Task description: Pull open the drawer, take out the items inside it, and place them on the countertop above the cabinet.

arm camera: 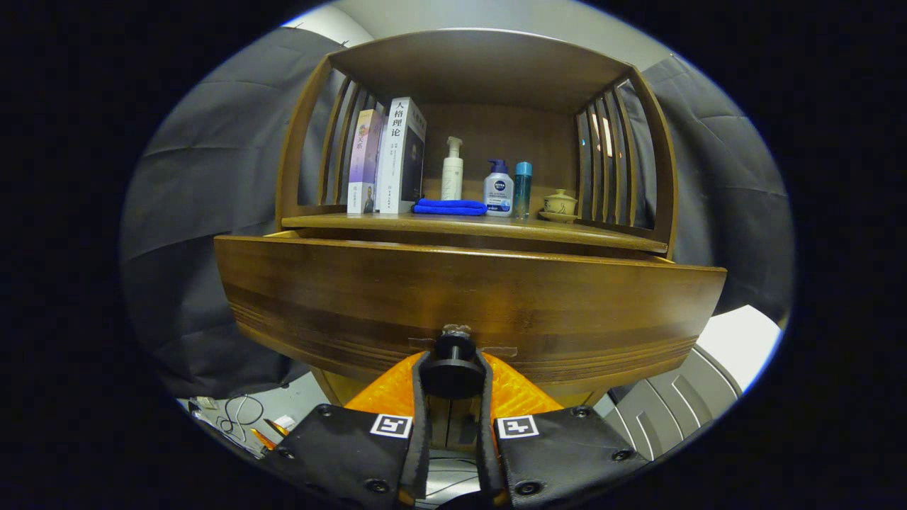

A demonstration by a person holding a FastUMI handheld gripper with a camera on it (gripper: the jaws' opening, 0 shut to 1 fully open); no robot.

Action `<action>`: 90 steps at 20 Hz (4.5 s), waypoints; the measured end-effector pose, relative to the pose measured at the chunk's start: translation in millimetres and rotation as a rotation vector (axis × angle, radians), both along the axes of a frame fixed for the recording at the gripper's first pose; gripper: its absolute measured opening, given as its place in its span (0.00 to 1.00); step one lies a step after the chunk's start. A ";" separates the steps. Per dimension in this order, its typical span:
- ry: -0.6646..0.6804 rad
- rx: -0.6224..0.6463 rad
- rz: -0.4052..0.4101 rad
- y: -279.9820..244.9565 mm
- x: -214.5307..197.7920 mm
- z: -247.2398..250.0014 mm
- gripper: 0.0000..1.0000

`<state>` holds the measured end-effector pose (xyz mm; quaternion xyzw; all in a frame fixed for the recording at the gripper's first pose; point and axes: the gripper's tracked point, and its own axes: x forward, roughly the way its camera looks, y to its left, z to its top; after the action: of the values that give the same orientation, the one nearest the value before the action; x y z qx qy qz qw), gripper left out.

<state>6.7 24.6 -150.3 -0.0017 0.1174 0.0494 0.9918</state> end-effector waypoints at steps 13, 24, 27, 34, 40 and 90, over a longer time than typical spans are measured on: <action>0.023 -0.007 0.071 -1.6 -42.9 -6.8 0.30; 0.032 -0.035 0.123 0.7 -72.9 -9.8 0.30; 0.032 -0.037 0.120 0.7 -75.9 -10.0 0.30; 0.041 0.043 0.175 -2.4 -83.1 19.7 0.49; -0.070 0.015 0.196 -12.3 -82.8 84.1 0.74; 0.972 -0.055 0.162 -22.4 69.3 -1.2 0.83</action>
<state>76.0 2.2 -151.5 -0.0137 0.5671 0.1185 0.8150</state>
